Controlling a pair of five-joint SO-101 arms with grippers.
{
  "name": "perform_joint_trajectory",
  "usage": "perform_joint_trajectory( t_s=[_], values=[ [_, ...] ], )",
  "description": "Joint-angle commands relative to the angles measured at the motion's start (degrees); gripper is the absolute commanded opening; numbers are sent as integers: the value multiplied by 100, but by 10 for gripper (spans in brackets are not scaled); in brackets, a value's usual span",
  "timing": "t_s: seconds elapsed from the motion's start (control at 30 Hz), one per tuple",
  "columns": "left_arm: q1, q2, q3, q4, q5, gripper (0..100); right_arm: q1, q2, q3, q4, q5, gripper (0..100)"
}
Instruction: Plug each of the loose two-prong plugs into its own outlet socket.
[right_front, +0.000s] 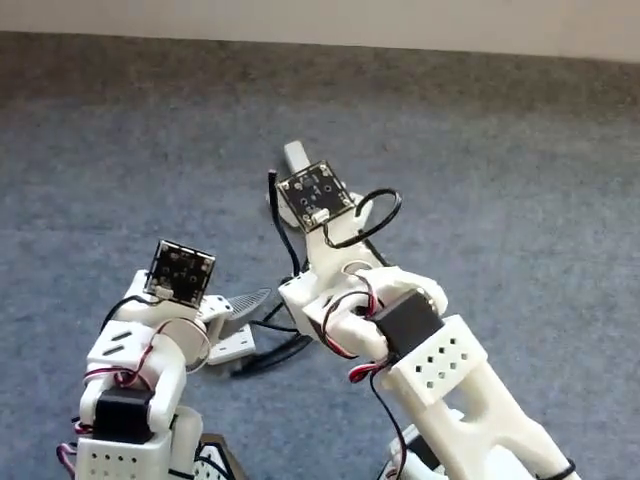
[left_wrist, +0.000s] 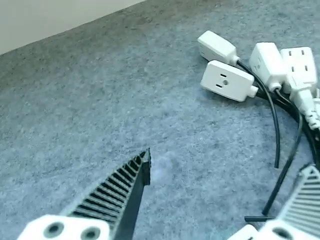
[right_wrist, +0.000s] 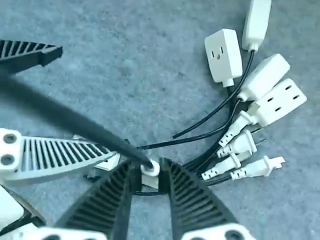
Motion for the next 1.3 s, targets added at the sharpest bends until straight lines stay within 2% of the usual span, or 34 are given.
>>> perform_joint_trajectory(
  t_s=[0.0,0.13,0.37,0.5,0.6,0.73,0.93,1.07,1.27],
  values=[
    [-101,-40,-22,-141,9,421,101,-171,-286,13,79,5],
    [-154,-48,-84,-141,18,421,110,-154,-119,-207,343,5],
    [-1578,119,-426,-149,79,421,31,-154,1033,-1657,1371,5],
    [-2044,1349,-971,-149,378,421,-312,-145,1147,-1719,1574,5],
    [-2149,2870,-2088,-53,422,421,-532,-145,1147,-1736,1776,5],
    [-2396,5156,-4154,888,378,421,-637,-145,1147,-1824,1890,5],
    [-3160,8259,-7758,2048,229,421,-637,242,1156,-2097,1864,5],
    [-3670,9859,-9763,2778,79,421,-655,752,1156,-2396,1846,5],
    [-4462,11574,-11530,2971,-299,421,-1138,1244,1033,-2571,1890,5]
  ],
)
